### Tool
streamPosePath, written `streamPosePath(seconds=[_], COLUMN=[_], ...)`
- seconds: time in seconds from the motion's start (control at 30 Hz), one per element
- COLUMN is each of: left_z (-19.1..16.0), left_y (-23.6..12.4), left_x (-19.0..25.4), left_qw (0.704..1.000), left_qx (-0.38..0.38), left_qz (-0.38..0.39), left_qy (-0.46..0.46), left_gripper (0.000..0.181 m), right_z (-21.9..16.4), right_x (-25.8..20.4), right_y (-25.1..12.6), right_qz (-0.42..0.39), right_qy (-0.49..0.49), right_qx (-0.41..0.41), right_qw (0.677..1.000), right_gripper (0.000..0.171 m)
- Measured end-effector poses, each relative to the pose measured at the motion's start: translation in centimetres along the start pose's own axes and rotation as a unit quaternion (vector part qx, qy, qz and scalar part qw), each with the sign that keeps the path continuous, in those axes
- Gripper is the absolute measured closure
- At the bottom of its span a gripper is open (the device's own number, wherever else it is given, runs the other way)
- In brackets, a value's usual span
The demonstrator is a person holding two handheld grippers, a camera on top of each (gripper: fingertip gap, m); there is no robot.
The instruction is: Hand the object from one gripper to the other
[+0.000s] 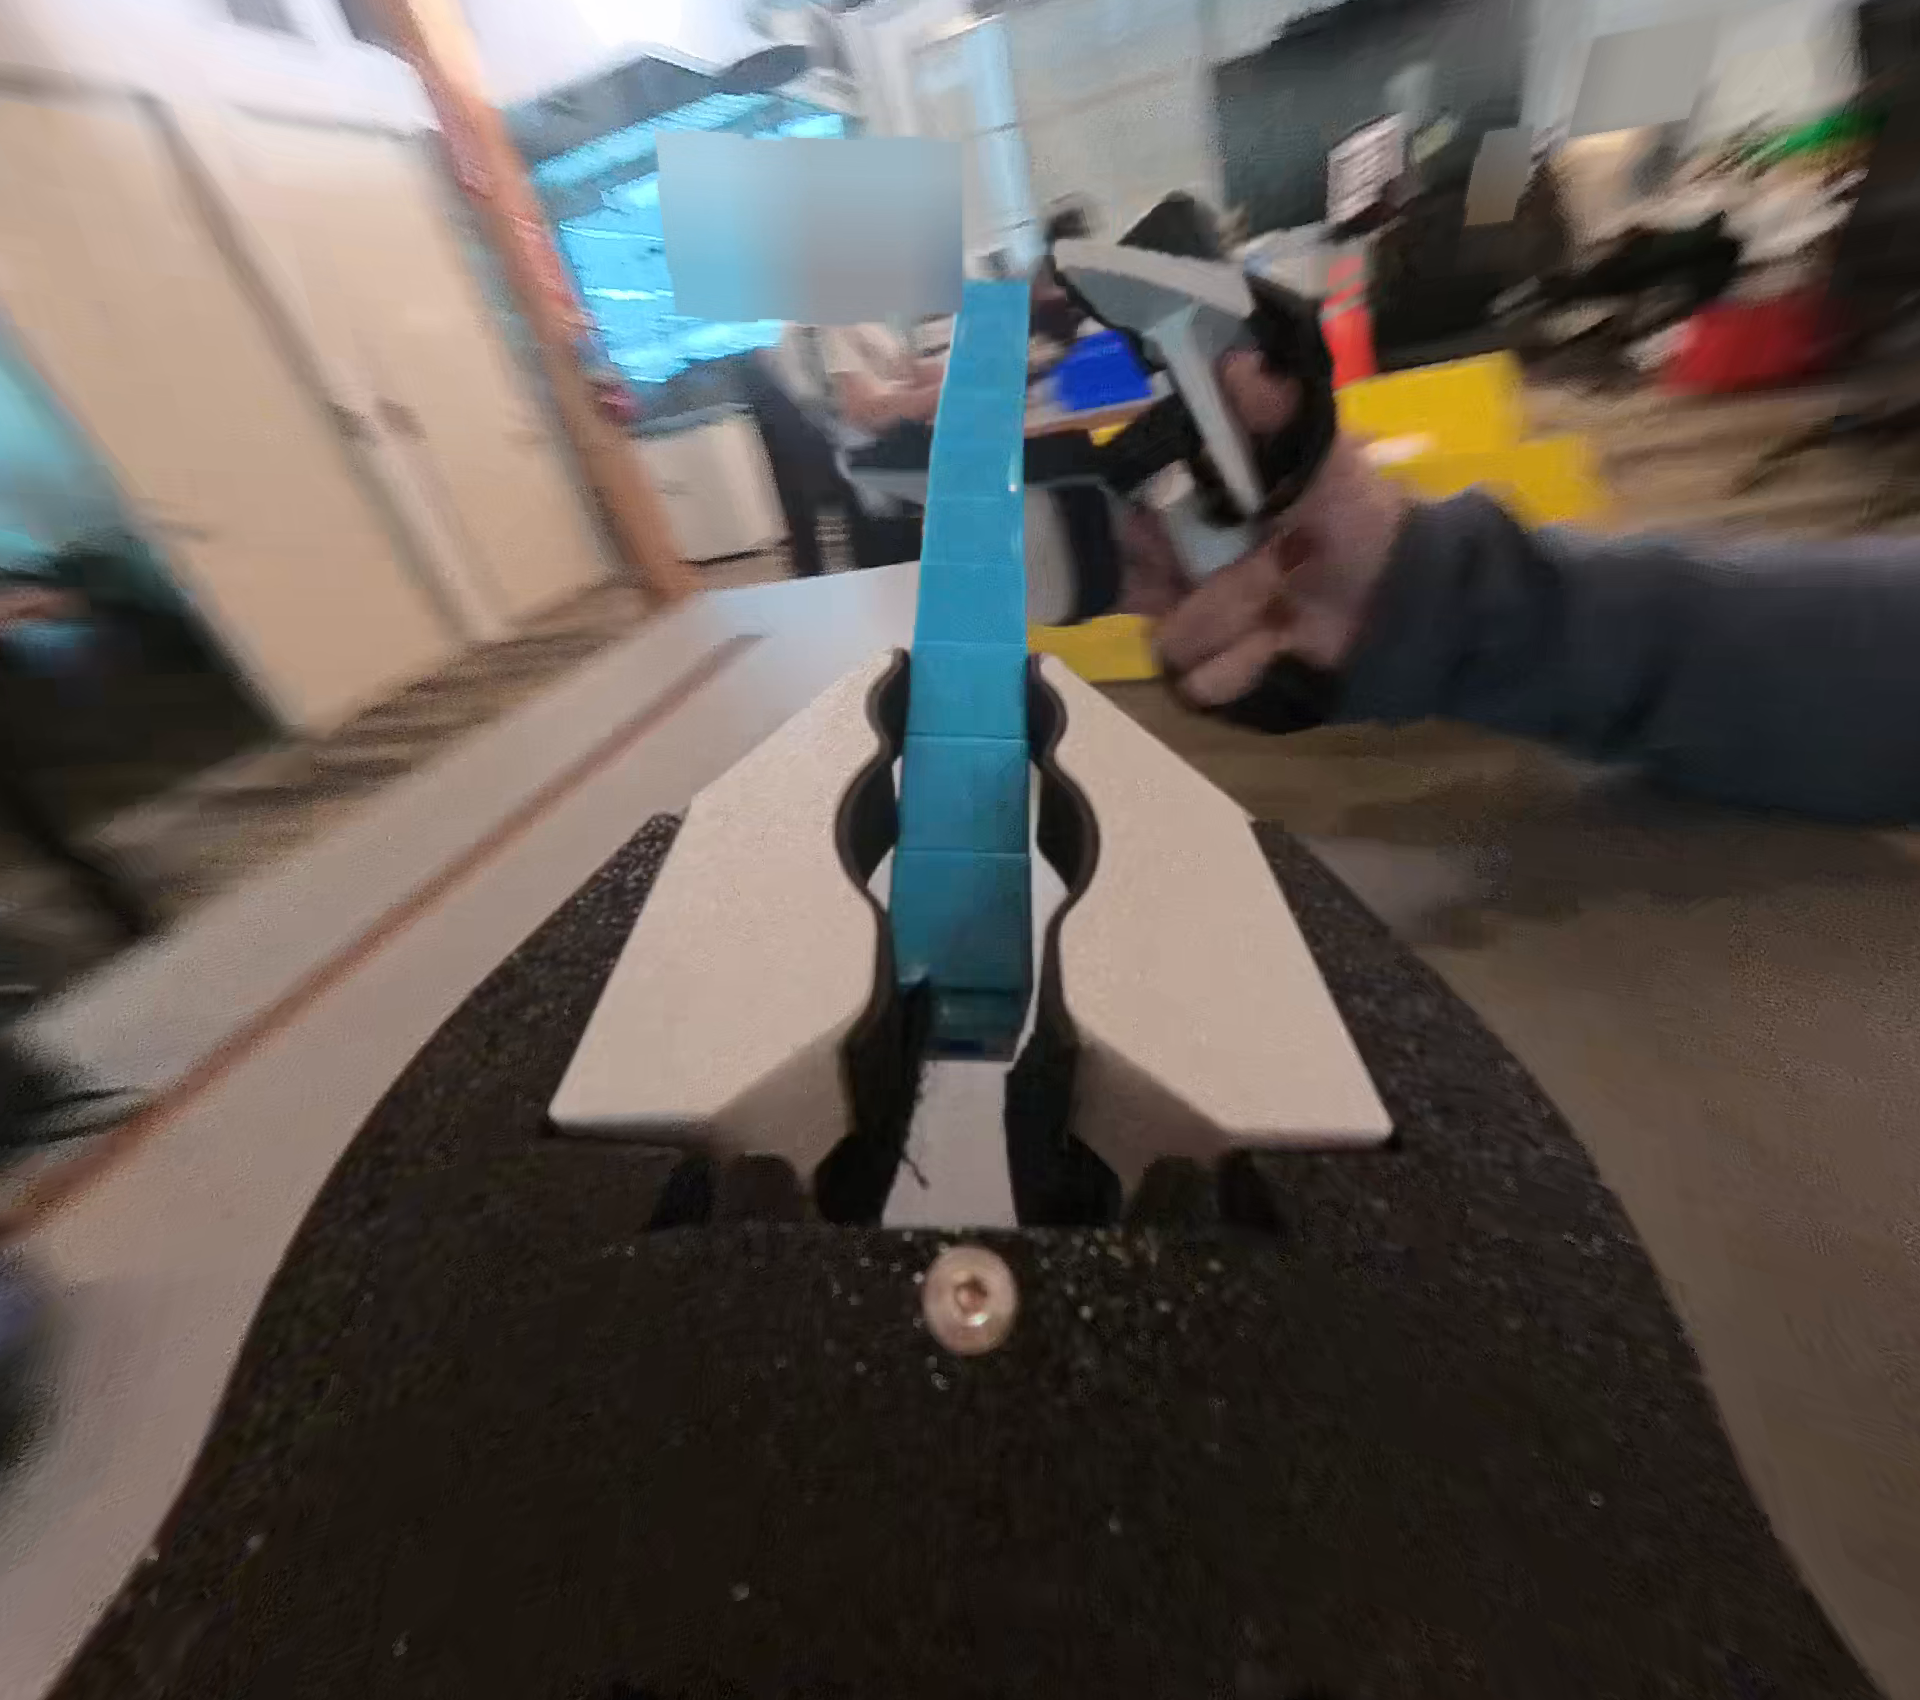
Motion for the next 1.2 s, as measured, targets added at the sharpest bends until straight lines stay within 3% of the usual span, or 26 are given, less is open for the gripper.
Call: streamPosePath(seconds=[0.1, 0.23, 0.27, 0.33, 0.43, 0.5, 0.67, 0.77, 0.83, 0.9, 1.0, 1.1, 1.13, 1.2], left_z=[0.3, 0.1, 0.0, -0.2, -0.3, -0.3, 0.2, 0.1, 0.1, 0.2, 0.5, 0.4, 0.3, -0.1], left_y=[-0.2, 0.5, 0.7, 0.9, 1.1, 1.2, 0.7, 0.3, 0.2, 0.1, 0.1, 0.4, 0.6, 1.0], left_x=[-0.3, 1.2, 1.5, 1.9, 2.2, 2.2, 0.3, -0.9, -1.3, -1.6, -1.6, -0.9, -0.5, 0.3], left_qw=[0.974, 0.933, 0.923, 0.913, 0.944, 0.969, 0.997, 0.995, 0.977, 0.943, 0.887, 0.843, 0.835, 0.836], left_qx=[-0.028, -0.050, -0.055, -0.059, -0.052, -0.047, -0.028, -0.013, 0.005, 0.023, 0.043, 0.027, 0.017, -0.017], left_qz=[0.123, 0.145, 0.147, 0.149, 0.109, 0.078, 0.066, 0.034, -0.018, -0.084, -0.151, -0.203, -0.216, -0.224], left_qy=[0.187, 0.325, 0.351, 0.375, 0.308, 0.232, 0.043, -0.097, -0.212, -0.322, -0.435, -0.497, -0.505, -0.501], left_gripper=[0.162, 0.162, 0.163, 0.163, 0.159, 0.132, 0.103, 0.113, 0.115, 0.107, 0.088, 0.072, 0.072, 0.081], right_z=[-0.6, -1.3, -1.4, -1.5, -1.2, -0.9, 0.7, 1.3, 1.3, 0.6, -1.6, -4.4, -5.1, -6.0], right_x=[1.7, 2.3, 2.2, 1.9, 1.6, 1.5, 0.6, -0.8, -1.9, -2.6, -2.4, -1.4, -1.3, -1.5], right_y=[-0.2, -0.2, -0.1, -0.1, -0.1, -0.3, -0.8, -0.9, -0.7, -0.1, 0.9, 2.2, 2.5, 3.0], right_qz=[-0.028, -0.009, 0.001, 0.016, 0.009, -0.009, -0.067, -0.123, -0.166, -0.214, -0.268, -0.253, -0.239, -0.220], right_qy=[0.096, 0.186, 0.195, 0.188, 0.145, 0.105, -0.070, -0.260, -0.416, -0.563, -0.753, -0.859, -0.878, -0.895], right_qx=[-0.009, -0.011, -0.015, -0.016, -0.018, -0.012, 0.018, 0.021, 0.013, -0.022, -0.109, -0.207, -0.221, -0.231], right_qw=[0.995, 0.982, 0.981, 0.982, 0.989, 0.994, 0.995, 0.957, 0.894, 0.798, 0.591, 0.394, 0.351, 0.314], right_gripper=[0.097, 0.098, 0.105, 0.141, 0.150, 0.151, 0.151, 0.151, 0.151, 0.151, 0.150, 0.151, 0.151, 0.151])
Point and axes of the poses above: each gripper's, where its closed fingertips meet, y out along the fingers, z out of its top, x = y × z across the jaws, the point moved 6 cm from there along -y, back along the fingers, and after that the axes turned 3 degrees about z, right-handed, at the moved point
